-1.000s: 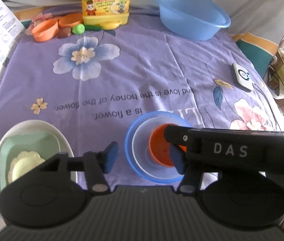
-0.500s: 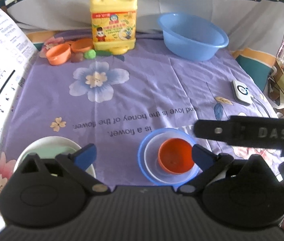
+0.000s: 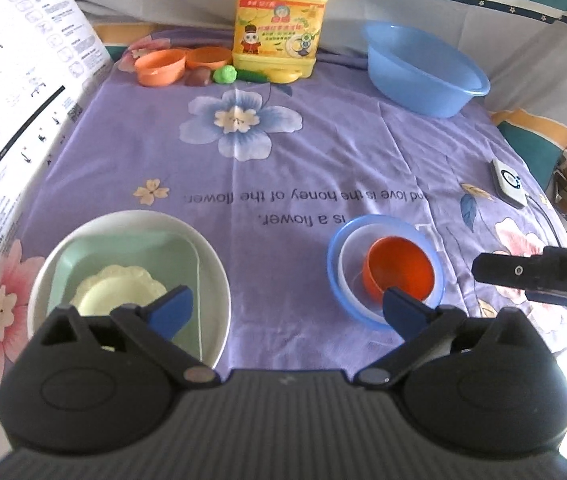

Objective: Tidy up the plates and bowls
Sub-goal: 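Close the right gripper on the rim of the nested bowls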

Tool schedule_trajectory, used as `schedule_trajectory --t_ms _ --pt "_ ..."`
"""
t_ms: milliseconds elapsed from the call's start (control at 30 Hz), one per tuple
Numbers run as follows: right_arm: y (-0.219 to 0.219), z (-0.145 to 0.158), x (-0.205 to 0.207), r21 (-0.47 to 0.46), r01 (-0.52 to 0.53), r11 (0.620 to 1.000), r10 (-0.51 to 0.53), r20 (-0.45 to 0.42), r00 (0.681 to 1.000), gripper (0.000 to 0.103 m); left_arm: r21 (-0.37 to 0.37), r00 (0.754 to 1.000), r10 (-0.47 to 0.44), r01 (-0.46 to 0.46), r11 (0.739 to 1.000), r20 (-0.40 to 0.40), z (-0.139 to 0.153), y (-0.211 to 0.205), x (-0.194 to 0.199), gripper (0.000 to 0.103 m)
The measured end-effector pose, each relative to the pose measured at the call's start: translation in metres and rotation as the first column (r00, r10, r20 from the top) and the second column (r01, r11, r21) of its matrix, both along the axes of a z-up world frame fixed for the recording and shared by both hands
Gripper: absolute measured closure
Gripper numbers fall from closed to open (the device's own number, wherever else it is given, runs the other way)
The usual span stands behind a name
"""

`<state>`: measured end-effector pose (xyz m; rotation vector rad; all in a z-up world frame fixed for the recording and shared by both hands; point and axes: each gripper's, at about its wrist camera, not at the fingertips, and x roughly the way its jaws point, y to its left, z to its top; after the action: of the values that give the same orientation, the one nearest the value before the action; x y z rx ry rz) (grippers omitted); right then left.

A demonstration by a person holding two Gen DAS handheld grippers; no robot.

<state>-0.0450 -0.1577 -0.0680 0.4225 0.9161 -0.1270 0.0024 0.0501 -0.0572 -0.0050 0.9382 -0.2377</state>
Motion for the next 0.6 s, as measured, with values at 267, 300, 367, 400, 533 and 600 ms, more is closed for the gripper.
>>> schedule_trajectory --t_ms 267,300,367,400,533,600 --pt "0.001 -0.01 0.006 0.005 0.01 1.0 -0.01 -0.012 1.0 0.0 0.012 0.999 -0.034 0.034 0.999 -0.01 -0.01 -0.011 0.005 0.0" --pt "0.001 -0.011 0.007 0.005 0.011 1.0 -0.011 -0.014 1.0 0.0 0.008 0.999 -0.036 0.036 0.999 -0.012 -0.011 -0.011 0.006 0.0" --pt "0.002 -0.012 0.009 0.01 0.012 1.0 -0.012 -0.018 1.0 0.003 0.0 0.999 -0.035 0.035 0.999 -0.016 -0.013 -0.011 0.009 0.0" --pt "0.001 -0.014 0.01 0.017 0.012 1.0 -0.011 -0.021 1.0 0.007 -0.005 0.999 -0.036 0.036 0.999 -0.018 -0.014 -0.01 0.01 0.0" --pt "0.002 -0.017 0.016 0.025 0.005 1.0 -0.004 -0.025 1.0 0.016 -0.023 0.999 -0.041 0.041 0.999 -0.015 -0.015 -0.01 0.016 0.0" --pt "0.004 -0.018 0.019 0.021 -0.001 1.0 0.002 -0.023 1.0 0.018 -0.036 0.999 -0.048 0.047 0.998 -0.016 -0.016 -0.012 0.018 0.001"
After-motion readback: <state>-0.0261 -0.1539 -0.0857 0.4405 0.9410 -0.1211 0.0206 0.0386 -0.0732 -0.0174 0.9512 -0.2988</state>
